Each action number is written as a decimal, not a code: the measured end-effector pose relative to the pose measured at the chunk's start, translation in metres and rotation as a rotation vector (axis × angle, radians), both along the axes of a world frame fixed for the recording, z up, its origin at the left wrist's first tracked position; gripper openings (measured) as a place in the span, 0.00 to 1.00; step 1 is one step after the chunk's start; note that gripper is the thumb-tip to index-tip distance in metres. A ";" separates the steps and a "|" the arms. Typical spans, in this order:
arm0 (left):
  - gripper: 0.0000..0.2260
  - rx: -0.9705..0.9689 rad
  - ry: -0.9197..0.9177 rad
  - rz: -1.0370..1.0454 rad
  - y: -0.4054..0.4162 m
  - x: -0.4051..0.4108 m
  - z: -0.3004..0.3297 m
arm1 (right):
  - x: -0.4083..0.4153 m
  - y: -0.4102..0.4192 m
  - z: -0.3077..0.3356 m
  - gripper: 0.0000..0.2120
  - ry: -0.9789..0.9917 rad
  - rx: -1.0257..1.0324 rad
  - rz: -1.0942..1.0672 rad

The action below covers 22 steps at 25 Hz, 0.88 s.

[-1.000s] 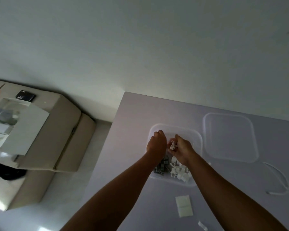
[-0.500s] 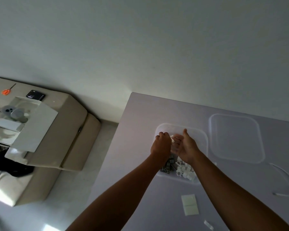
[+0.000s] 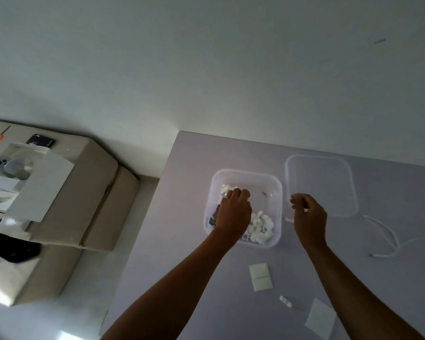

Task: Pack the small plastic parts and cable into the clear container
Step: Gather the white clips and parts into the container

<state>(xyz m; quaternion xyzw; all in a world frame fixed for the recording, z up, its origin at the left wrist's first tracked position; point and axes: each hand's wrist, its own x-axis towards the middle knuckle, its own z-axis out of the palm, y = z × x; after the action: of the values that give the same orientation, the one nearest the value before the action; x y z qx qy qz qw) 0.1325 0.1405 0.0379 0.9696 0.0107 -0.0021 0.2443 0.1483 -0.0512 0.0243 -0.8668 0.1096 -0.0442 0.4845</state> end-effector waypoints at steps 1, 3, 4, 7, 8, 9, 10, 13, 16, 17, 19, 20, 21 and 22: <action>0.08 -0.029 -0.024 -0.008 -0.008 -0.007 0.001 | -0.008 -0.014 -0.016 0.10 0.009 -0.131 0.049; 0.07 -0.090 -0.076 -0.034 -0.023 -0.023 0.001 | -0.023 -0.039 -0.056 0.13 0.091 -0.359 0.273; 0.07 -0.120 -0.096 -0.043 -0.031 -0.031 -0.001 | -0.032 -0.052 -0.075 0.14 0.128 -0.438 0.370; 0.05 -0.199 -0.108 -0.072 -0.052 -0.055 -0.011 | -0.058 -0.076 -0.104 0.12 0.133 -0.510 0.465; 0.05 -0.217 -0.102 -0.088 -0.060 -0.063 -0.015 | -0.067 -0.082 -0.103 0.12 0.123 -0.501 0.462; 0.05 -0.232 -0.090 -0.105 -0.066 -0.071 -0.018 | -0.074 -0.085 -0.102 0.13 0.110 -0.487 0.469; 0.06 -0.243 -0.074 -0.130 -0.071 -0.079 -0.022 | -0.080 -0.088 -0.098 0.14 0.104 -0.476 0.476; 0.07 -0.211 0.015 -0.251 -0.087 -0.105 -0.035 | -0.094 -0.100 -0.097 0.16 0.163 -0.426 0.447; 0.11 -0.117 0.269 -0.460 -0.096 -0.129 -0.050 | -0.108 -0.110 -0.092 0.16 0.207 -0.357 0.394; 0.12 -0.090 0.359 -0.516 -0.097 -0.136 -0.055 | -0.111 -0.111 -0.090 0.16 0.198 -0.349 0.387; 0.14 -0.049 0.446 -0.566 -0.098 -0.145 -0.064 | -0.113 -0.113 -0.086 0.15 0.177 -0.341 0.383; 0.14 -0.036 0.453 -0.569 -0.098 -0.148 -0.066 | -0.113 -0.112 -0.084 0.15 0.172 -0.338 0.383; 0.14 -0.022 0.451 -0.566 -0.099 -0.150 -0.067 | -0.113 -0.112 -0.082 0.15 0.172 -0.334 0.386; 0.13 -0.005 0.446 -0.561 -0.101 -0.151 -0.067 | -0.112 -0.110 -0.081 0.15 0.179 -0.329 0.388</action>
<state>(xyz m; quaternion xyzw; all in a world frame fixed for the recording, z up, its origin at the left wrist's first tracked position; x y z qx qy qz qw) -0.0185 0.0398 -0.0296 0.9099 -0.2031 -0.2807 0.2283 0.0364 -0.1612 -0.0563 -0.9392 -0.0250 0.1091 0.3248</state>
